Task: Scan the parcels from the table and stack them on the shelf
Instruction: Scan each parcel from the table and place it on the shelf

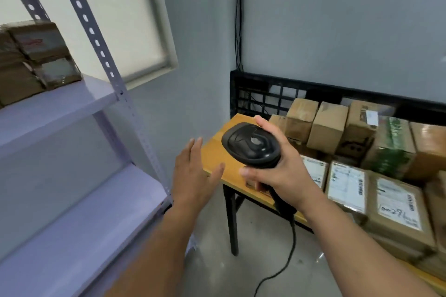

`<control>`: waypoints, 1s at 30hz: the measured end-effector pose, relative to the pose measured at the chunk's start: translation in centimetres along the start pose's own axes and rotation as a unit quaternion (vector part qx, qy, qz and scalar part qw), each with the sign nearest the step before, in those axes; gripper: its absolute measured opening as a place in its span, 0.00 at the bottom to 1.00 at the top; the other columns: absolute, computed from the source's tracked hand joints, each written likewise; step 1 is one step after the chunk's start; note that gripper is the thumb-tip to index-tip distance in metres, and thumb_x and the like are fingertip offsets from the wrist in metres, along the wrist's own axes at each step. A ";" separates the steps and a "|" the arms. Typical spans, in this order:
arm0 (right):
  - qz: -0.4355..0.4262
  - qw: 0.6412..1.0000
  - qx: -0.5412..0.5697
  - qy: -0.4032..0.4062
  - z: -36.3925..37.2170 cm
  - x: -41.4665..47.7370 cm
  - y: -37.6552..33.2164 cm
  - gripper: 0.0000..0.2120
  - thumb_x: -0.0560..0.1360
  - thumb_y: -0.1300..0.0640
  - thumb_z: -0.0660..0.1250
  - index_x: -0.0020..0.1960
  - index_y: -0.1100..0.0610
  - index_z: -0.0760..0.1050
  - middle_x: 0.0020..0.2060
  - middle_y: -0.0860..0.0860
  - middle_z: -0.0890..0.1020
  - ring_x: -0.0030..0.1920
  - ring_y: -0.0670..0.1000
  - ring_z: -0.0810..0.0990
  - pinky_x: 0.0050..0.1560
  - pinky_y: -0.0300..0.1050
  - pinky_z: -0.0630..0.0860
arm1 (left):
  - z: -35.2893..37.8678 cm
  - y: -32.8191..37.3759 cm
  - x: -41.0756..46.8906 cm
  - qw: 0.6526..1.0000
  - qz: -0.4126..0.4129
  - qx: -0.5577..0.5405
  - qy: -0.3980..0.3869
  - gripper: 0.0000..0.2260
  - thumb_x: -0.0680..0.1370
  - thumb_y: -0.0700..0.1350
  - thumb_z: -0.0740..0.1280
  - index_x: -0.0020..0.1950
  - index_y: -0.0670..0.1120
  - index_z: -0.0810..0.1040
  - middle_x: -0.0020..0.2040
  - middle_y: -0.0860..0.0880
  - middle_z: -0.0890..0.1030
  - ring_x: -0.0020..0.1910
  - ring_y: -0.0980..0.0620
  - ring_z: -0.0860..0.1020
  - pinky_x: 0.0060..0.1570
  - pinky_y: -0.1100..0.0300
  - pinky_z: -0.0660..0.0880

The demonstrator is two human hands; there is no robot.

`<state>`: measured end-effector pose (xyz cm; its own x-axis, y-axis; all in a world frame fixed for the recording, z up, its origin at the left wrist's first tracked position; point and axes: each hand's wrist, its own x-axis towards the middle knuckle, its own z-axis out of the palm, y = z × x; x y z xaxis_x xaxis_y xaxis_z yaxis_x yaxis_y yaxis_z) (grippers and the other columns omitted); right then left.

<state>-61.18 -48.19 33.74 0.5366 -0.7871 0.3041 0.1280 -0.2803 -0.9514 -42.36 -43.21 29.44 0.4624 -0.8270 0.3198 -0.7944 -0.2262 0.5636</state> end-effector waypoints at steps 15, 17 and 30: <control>0.026 0.993 0.005 0.113 -11.2 -3.9 0.2 0.47 0.60 0.60 0.79 0.74 0.42 0.64 0.59 0.45 0.77 0.37 0.48 0.83 0.28 0.44 0.80 | 8.7 9.3 0.2 0.992 0.029 -0.048 -0.112 0.34 0.79 0.56 0.65 0.79 0.50 0.53 0.78 0.49 0.57 0.76 0.50 0.53 0.73 0.52 0.55; 0.030 0.991 -0.012 0.126 -12.2 -3.6 0.8 0.49 0.59 0.55 0.83 0.74 0.40 0.64 0.61 0.44 0.77 0.42 0.48 0.82 0.35 0.44 0.81 | 9.8 9.2 0.8 0.991 0.024 -0.047 -0.120 0.32 0.79 0.55 0.64 0.79 0.49 0.53 0.77 0.48 0.59 0.76 0.49 0.54 0.73 0.52 0.56; 0.127 0.980 -0.016 0.155 -13.8 -0.3 6.8 0.45 0.65 0.69 0.77 0.73 0.40 0.63 0.62 0.50 0.76 0.31 0.46 0.81 0.28 0.44 0.78 | 17.7 3.9 8.4 0.960 -0.122 0.016 -0.253 0.26 0.81 0.55 0.58 0.75 0.43 0.60 0.69 0.38 0.68 0.66 0.40 0.67 0.65 0.44 0.68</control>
<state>-72.04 -57.43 27.88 0.2681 -0.9613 0.0638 -0.0062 -0.0680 -0.9977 -48.53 -60.19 20.89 0.3917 -0.8900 -0.2336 -0.7027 -0.4532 0.5485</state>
